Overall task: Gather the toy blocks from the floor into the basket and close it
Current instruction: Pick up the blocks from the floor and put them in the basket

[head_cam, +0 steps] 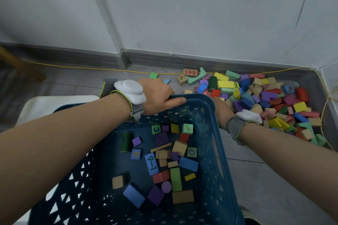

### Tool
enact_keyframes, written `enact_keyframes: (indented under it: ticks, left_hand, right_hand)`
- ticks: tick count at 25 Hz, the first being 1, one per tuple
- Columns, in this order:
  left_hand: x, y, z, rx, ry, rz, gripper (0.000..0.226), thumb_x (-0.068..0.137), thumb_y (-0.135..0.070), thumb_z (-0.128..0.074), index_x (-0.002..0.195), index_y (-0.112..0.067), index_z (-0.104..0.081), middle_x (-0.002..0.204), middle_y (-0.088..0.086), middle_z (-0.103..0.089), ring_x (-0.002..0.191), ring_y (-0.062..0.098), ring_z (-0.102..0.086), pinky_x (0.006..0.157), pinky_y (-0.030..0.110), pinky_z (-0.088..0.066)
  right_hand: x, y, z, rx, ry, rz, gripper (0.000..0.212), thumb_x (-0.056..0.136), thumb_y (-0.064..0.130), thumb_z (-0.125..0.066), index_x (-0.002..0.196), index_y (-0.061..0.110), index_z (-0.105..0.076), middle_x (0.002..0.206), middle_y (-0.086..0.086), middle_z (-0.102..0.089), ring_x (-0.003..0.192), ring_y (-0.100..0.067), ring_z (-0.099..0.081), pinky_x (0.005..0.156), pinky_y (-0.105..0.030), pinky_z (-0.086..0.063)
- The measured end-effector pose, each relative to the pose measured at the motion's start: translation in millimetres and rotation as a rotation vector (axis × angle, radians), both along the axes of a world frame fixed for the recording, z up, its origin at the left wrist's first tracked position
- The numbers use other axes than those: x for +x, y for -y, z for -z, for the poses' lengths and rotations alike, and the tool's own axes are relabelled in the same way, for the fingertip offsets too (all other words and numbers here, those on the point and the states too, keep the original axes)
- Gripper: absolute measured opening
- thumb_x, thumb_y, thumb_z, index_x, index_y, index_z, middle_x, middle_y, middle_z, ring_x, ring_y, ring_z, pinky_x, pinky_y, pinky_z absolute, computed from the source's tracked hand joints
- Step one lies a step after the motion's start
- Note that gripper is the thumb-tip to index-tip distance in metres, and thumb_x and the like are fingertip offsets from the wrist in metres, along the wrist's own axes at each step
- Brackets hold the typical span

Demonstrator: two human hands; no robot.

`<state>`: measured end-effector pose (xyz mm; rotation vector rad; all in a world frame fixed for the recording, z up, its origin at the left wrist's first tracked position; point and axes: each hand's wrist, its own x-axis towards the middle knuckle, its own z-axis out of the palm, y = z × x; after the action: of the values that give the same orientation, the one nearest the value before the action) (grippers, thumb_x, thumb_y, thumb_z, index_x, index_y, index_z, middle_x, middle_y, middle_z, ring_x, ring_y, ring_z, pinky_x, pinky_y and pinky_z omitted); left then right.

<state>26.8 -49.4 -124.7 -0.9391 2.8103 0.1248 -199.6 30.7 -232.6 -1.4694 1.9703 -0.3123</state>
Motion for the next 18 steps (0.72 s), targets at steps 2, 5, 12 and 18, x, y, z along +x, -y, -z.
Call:
enact_keyframes:
  ticks: [2, 5, 12, 18]
  left_hand:
    - [0, 0, 0, 0.005, 0.001, 0.001, 0.071, 0.090, -0.072, -0.020, 0.072, -0.019, -0.064, 0.060, 0.000, -0.058, 0.058, 0.020, -0.057, 0.057, 0.034, -0.051]
    - [-1, -1, -2, 0.002, -0.002, 0.002, 0.070, 0.090, -0.071, -0.021, 0.073, -0.019, -0.064, 0.061, 0.000, -0.058, 0.059, 0.020, -0.057, 0.056, 0.033, -0.049]
    - [-1, -1, -5, 0.015, 0.034, -0.004, 0.067, 0.091, -0.070, -0.024, 0.077, -0.017, -0.063, 0.066, 0.002, -0.061, 0.063, 0.021, -0.058, 0.054, 0.031, -0.045]
    - [-2, -4, -5, 0.018, 0.010, -0.026, 0.061, 0.091, -0.069, -0.026, 0.067, -0.020, -0.055, 0.063, 0.001, -0.055, 0.062, 0.023, -0.054, 0.055, 0.032, -0.041]
  right_hand:
    - [0, 5, -23, -0.050, 0.145, 0.145, 0.009, 0.094, 0.009, -0.053, 0.086, 0.014, -0.053, 0.092, -0.017, -0.063, 0.081, -0.034, -0.062, 0.066, -0.040, -0.057]
    - [1, 14, -85, -0.149, 0.529, 0.346, 0.008, 0.097, 0.021, -0.055, 0.089, 0.018, -0.056, 0.091, -0.005, -0.059, 0.075, -0.020, -0.061, 0.063, -0.026, -0.056]
    - [12, 6, -215, -0.035, 0.602, -0.275, 0.024, 0.094, 0.023, -0.058, 0.114, 0.010, -0.061, 0.106, -0.012, -0.065, 0.083, -0.021, -0.064, 0.070, -0.030, -0.056]
    - [38, 1, -220, 0.077, 0.298, -0.561, 0.018, 0.091, 0.025, -0.064, 0.109, 0.026, -0.070, 0.103, 0.010, -0.072, 0.093, -0.003, -0.069, 0.081, -0.024, -0.057]
